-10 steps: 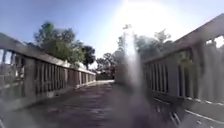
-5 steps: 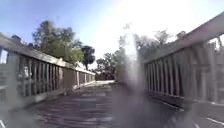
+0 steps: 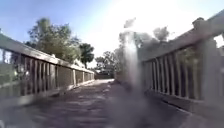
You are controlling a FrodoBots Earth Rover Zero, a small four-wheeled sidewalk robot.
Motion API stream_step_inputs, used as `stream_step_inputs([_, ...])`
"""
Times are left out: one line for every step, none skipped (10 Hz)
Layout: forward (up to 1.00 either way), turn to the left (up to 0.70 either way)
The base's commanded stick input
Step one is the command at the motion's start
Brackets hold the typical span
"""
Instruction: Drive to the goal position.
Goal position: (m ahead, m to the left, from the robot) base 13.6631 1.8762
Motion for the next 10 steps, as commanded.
stream_step_inputs([0.7,0.0])
stream_step_inputs([0.7,0.0])
stream_step_inputs([0.7,0.0])
stream_step_inputs([0.7,0.0])
stream_step_inputs([0.7,0.0])
stream_step_inputs([0.7,0.0])
stream_step_inputs([0.7,0.0])
stream_step_inputs([0.7,0.0])
stream_step_inputs([0.7,0.0])
stream_step_inputs([0.7,0.0])
